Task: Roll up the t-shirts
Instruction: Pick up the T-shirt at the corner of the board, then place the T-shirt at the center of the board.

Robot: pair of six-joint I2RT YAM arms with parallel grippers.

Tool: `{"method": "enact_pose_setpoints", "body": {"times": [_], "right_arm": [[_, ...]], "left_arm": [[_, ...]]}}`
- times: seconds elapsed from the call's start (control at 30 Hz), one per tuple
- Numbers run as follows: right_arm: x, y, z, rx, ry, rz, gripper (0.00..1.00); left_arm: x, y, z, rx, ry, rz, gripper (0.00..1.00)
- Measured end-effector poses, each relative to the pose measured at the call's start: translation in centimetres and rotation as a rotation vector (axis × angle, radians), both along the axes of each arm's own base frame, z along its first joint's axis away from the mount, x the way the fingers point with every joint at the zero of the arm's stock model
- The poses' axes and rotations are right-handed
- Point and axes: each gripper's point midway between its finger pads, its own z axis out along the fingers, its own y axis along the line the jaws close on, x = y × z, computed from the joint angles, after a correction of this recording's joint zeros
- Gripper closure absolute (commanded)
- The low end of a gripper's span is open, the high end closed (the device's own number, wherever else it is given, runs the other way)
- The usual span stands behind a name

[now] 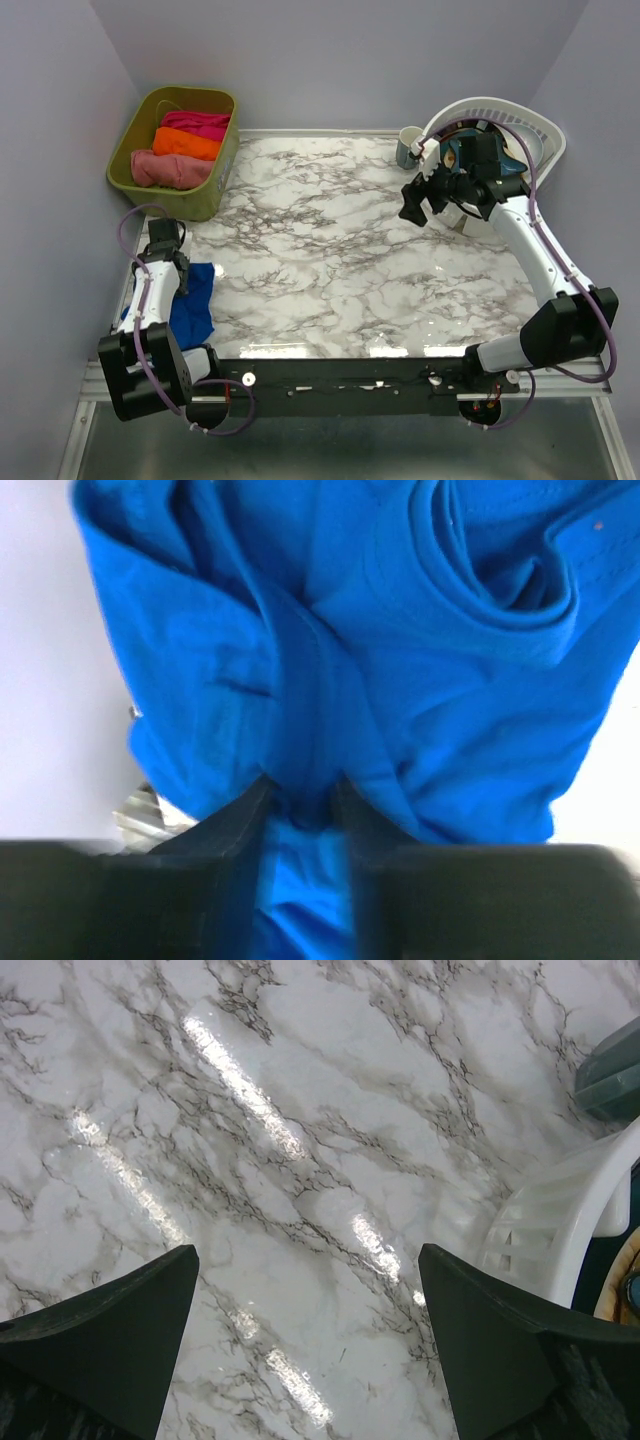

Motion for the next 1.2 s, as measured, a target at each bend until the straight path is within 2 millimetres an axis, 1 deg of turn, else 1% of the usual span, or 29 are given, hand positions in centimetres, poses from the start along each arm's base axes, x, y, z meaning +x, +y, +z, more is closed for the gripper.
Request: {"method": "enact_pose_setpoints", "body": {"times": [0.07,0.23,0.27,0.3,0.33,0.4,0.47,0.5,0.53,0.57,0.6,0.7,0.73,0.8,0.87,0.93,0.97,1.0,1.1,1.13,1.17,1.2], "right_arm": [[0.2,0.1,0.2,0.001,-0.003,0.003,0.0],[0.4,0.5,0.4,0.0,-0.004,0.014,0.0],[0.5,0.6,0.4,0.0,-0.003,0.016,0.0],[0.6,0.8,0.3,-0.001,-0.003,0.019,0.0],[0.6,0.8,0.3,-0.001,-0.002,0.02,0.0],[0.6,0.9,0.4,-0.001,-0.003,0.022,0.0],[0.8,0.9,0.6,0.0,-0.009,0.022,0.0],[0.8,0.9,0.7,0.001,-0.012,0.022,0.0],[0.9,1.0,0.8,0.002,-0.014,0.022,0.0],[1.0,1.0,0.9,0.002,-0.015,0.022,0.0],[1.1,1.0,1.0,0.002,-0.019,0.022,0.0],[1.6,1.1,1.5,0.0,-0.035,0.025,0.0],[1.7,1.0,1.6,-0.002,-0.039,0.024,0.0],[1.9,0.9,2.0,-0.009,-0.056,0.019,0.0],[2.1,0.8,2.2,-0.012,-0.064,0.014,0.0],[2.2,0.8,2.3,-0.013,-0.067,0.012,0.0],[2.2,0.8,2.3,-0.013,-0.067,0.012,0.0],[2.2,0.8,2.3,-0.013,-0.066,0.012,0.0],[2.1,0.8,2.3,-0.012,-0.065,0.011,0.0],[2.1,0.8,2.3,-0.012,-0.065,0.01,0.0],[2.1,0.8,2.3,-0.012,-0.064,0.01,0.0],[2.1,0.8,2.4,-0.01,-0.064,0.009,0.0]], "left_arm": [[0.1,0.0,0.4,0.002,-0.009,-0.01,1.0],[1.9,-0.2,3.1,-0.003,-0.11,-0.048,1.0],[2.5,-1.2,3.4,-0.054,-0.126,-0.098,1.0],[3.1,-1.6,4.4,-0.08,-0.145,-0.121,1.0],[3.9,-2.7,5.5,-0.13,-0.175,-0.172,1.0],[5.8,-5.1,8.6,-0.209,-0.264,-0.283,1.0],[7.5,-8.2,12.4,-0.263,-0.361,-0.414,1.0],[8.3,-10.5,14.8,-0.293,-0.414,-0.506,1.0],[8.7,-12.9,16.9,-0.331,-0.456,-0.6,1.0],[8.9,-14.8,18.6,-0.358,-0.489,-0.671,1.0],[8.8,-17.1,20.2,-0.396,-0.515,-0.754,1.0],[8.6,-22.2,25.0,-0.506,-0.582,-0.917,1.0],[9.0,-23.2,26.6,-0.533,-0.606,-0.94,1.0],[10.3,-24.7,29.1,-0.569,-0.647,-0.965,1.0],[11.7,-25.9,30.6,-0.587,-0.665,-0.986,1.0],[13.0,-26.8,31.3,-0.598,-0.671,-1.004,1.0],[13.6,-27.3,30.8,-0.61,-0.653,-1.013,1.0],[13.9,-27.8,29.7,-0.625,-0.616,-1.022,1.0],[13.6,-28.2,26.7,-0.646,-0.52,-1.025,1.0],[13.4,-28.3,26.0,-0.649,-0.495,-1.025,1.0],[13.3,-28.3,25.7,-0.651,-0.482,-1.027,1.0],[13.3,-28.4,26.0,-0.646,-0.488,-1.038,1.0]]}}
